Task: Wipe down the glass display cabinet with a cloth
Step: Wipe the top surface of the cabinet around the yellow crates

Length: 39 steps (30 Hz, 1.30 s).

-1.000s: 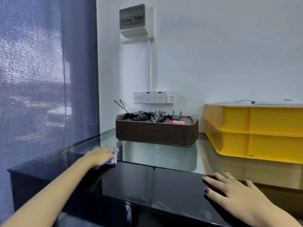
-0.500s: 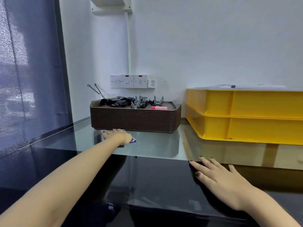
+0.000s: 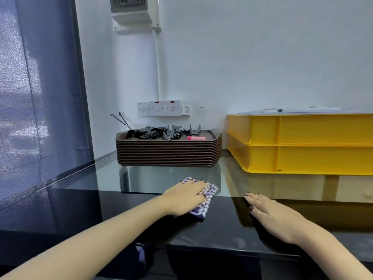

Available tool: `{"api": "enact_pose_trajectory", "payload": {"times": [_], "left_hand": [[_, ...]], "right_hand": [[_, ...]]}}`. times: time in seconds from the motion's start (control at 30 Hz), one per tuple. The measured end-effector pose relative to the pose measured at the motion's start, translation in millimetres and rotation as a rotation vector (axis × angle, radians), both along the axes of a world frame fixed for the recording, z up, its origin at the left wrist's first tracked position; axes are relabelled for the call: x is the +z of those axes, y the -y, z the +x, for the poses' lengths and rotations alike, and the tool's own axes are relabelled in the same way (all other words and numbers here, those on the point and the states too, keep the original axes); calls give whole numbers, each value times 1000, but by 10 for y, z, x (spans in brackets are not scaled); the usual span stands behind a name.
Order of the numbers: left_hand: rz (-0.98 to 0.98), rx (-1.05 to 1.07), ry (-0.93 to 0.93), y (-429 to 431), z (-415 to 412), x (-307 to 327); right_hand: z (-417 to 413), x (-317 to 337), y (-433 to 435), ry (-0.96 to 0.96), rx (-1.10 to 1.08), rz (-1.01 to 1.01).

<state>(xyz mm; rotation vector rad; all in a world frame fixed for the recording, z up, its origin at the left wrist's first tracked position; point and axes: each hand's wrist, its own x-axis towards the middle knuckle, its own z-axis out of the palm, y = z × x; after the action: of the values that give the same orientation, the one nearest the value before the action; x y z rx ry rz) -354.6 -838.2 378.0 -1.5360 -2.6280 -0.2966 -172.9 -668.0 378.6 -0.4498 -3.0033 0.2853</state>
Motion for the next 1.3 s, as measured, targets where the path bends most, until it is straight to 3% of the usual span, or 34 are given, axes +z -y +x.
{"api": "enact_pose_trajectory", "payload": {"times": [0.1,0.27,0.4,0.5,0.67,0.8,0.9,1.17,1.3], "left_hand": [[-4,52,20,648,3,-43],[17,572,48,1538,-363,60],[21,800,21,1426,-308,27],[26,759,-11,825,146,41],[63,498,-48,-384,1163,31],[57,398,-43,-692,1595,-30],[82,474,25,-383,1471,-34],[72,932,21,653,909,111],[58,804,-44,158,1191,119]], "right_hand": [[-21,-24,-13,5,34,26],[307,-10,-440,122,29,58],[735,-7,-933,96,-101,83],[805,-25,-994,43,-95,77],[714,-49,-1037,10,-54,55],[692,-46,-1045,12,-43,28],[689,-41,-1038,17,-29,24],[663,-69,-969,-26,-35,56],[646,-58,-957,-26,-47,37]]}}
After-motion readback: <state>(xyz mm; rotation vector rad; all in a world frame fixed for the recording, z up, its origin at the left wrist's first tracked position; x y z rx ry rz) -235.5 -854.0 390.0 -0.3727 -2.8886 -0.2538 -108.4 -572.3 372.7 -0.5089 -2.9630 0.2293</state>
